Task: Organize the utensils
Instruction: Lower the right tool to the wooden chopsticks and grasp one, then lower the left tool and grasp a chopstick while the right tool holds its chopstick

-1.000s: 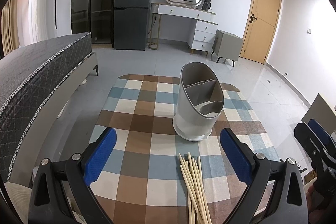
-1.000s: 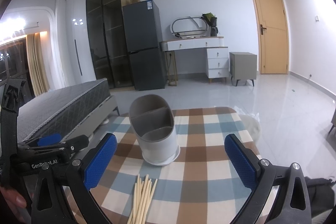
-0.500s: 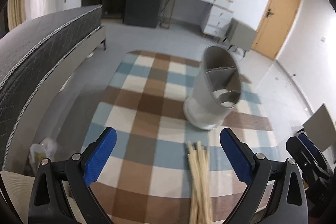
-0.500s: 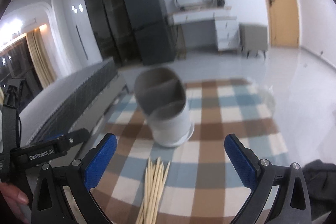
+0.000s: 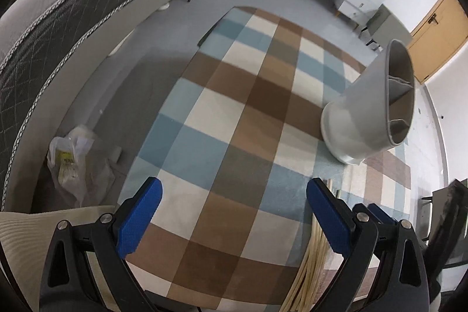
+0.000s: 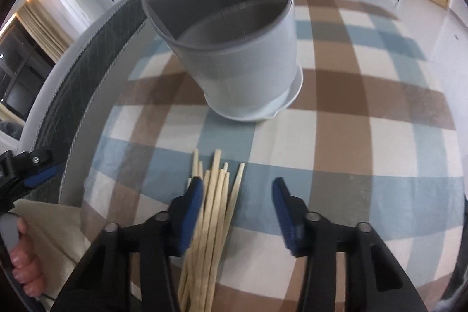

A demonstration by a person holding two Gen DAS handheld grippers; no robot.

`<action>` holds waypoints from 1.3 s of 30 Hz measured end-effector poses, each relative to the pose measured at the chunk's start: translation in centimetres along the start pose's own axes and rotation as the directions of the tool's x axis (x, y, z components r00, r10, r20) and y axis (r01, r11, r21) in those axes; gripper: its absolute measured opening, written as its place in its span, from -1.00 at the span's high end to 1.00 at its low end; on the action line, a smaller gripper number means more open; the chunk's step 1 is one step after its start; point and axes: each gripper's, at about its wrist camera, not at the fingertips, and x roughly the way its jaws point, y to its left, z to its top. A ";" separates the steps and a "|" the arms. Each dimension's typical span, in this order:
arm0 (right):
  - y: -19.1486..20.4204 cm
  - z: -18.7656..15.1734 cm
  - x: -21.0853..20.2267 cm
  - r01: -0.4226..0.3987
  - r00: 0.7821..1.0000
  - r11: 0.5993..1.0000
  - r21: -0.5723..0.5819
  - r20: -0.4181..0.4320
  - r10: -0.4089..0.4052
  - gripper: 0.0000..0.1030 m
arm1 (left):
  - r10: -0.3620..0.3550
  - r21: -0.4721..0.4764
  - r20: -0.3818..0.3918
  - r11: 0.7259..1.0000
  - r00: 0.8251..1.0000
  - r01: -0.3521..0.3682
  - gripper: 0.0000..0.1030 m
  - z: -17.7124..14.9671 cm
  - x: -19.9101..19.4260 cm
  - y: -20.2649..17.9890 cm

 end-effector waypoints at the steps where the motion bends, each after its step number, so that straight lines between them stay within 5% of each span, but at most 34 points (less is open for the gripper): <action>1: -0.1 0.1 0.3 0.010 1.000 1.000 0.003 -0.010 -0.010 0.16 | -0.004 -0.003 -0.007 1.000 1.000 0.004 -0.87 0.0 0.1 0.1; 10: 0.0 1.1 3.0 0.073 0.993 0.997 -0.008 -0.097 -0.074 0.34 | -0.035 -0.026 -0.037 0.999 0.999 0.034 -0.87 0.4 0.5 0.4; 16: 1.5 1.4 3.4 0.183 0.978 0.981 -0.068 -0.093 -0.188 0.38 | -0.047 -0.051 -0.045 0.998 0.998 0.044 -0.87 0.6 0.7 0.9; 22: 2.0 1.3 3.8 0.207 0.973 0.976 -0.066 -0.092 -0.213 0.90 | -0.018 -0.039 -0.032 0.999 0.999 0.017 -0.87 0.7 0.7 1.0; 33: -3.3 1.3 1.0 0.068 0.996 0.990 0.124 0.052 -0.074 0.93 | -0.004 0.067 -0.061 0.998 0.998 0.009 -0.87 -0.3 2.2 -0.7; 39: -5.9 1.6 -3.3 0.013 0.980 0.981 0.194 0.192 -0.051 0.94 | -0.008 0.155 -0.143 0.987 0.990 0.030 -0.87 -1.8 4.0 -2.5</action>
